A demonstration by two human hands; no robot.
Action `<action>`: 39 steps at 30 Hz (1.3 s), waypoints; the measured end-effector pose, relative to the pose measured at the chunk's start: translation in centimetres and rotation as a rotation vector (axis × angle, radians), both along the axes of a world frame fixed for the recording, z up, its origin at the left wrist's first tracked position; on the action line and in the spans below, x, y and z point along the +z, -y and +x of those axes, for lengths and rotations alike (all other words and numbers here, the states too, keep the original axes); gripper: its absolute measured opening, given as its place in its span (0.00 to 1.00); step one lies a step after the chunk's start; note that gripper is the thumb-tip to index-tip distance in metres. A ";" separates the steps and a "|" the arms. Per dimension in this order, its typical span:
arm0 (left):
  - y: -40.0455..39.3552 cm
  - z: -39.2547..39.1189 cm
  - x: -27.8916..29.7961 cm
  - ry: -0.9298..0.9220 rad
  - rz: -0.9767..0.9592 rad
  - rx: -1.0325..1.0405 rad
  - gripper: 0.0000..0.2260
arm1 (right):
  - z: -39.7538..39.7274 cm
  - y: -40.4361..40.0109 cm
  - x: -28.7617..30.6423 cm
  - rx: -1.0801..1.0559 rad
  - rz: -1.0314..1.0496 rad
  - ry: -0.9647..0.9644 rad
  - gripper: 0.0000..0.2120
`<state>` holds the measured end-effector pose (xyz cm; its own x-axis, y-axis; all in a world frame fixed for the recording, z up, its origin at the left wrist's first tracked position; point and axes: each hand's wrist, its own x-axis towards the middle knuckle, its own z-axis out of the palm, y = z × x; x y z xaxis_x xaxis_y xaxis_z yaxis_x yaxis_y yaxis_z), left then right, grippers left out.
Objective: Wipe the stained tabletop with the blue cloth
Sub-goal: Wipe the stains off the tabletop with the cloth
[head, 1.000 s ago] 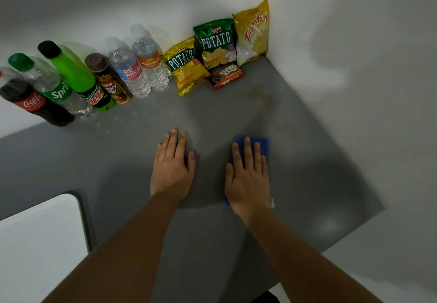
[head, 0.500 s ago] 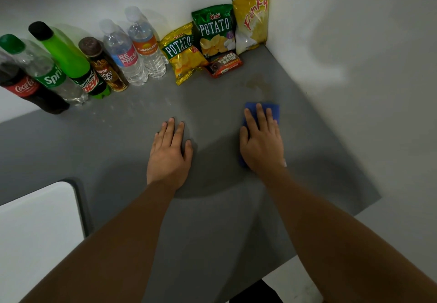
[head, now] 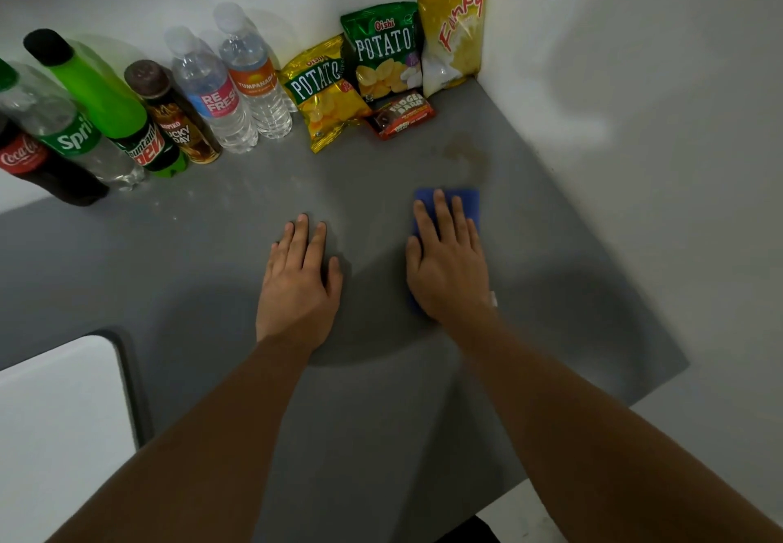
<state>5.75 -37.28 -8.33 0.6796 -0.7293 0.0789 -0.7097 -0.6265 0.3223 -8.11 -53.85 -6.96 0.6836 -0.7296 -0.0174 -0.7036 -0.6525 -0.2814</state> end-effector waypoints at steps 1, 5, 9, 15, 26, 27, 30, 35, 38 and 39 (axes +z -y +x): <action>0.0 0.0 0.0 0.002 0.000 0.000 0.25 | 0.8 1.0 0.0 0.027 0.007 0.001 0.28; 0.0 0.1 0.0 0.020 0.009 -0.004 0.25 | 3.5 5.3 0.1 0.078 0.014 0.013 0.29; 0.0 0.1 0.0 0.020 0.005 -0.005 0.25 | 4.9 8.6 0.2 0.010 -0.017 -0.012 0.29; 0.1 0.0 0.3 0.020 0.010 -0.005 0.25 | 4.7 8.8 0.1 -0.187 0.010 -0.011 0.29; 0.3 -0.3 0.5 -0.006 0.041 0.006 0.25 | 4.7 3.9 -0.5 -0.021 -0.028 0.023 0.29; 0.3 -0.3 0.5 -0.006 0.040 0.004 0.26 | 5.1 4.6 -0.5 0.016 -0.034 0.018 0.29; 0.3 -0.2 0.5 -0.005 0.047 0.002 0.25 | 6.8 7.2 -0.5 0.057 -0.037 -0.002 0.28; 0.2 -0.2 0.5 -0.013 0.047 -0.004 0.26 | 8.2 10.7 -0.5 -0.078 -0.031 -0.001 0.28; 0.1 -0.1 0.4 -0.020 0.037 0.004 0.26 | 8.1 12.3 -0.4 -0.174 -0.007 -0.003 0.29; 0.1 -0.1 0.5 -0.019 0.037 0.005 0.26 | 7.9 12.6 -0.4 -0.203 0.002 -0.006 0.29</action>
<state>5.67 -37.34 -7.88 0.6842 -0.7282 0.0391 -0.7006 -0.6414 0.3126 -0.18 -66.43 -7.32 0.5226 -0.8523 -0.0226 -0.8221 -0.4968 -0.2780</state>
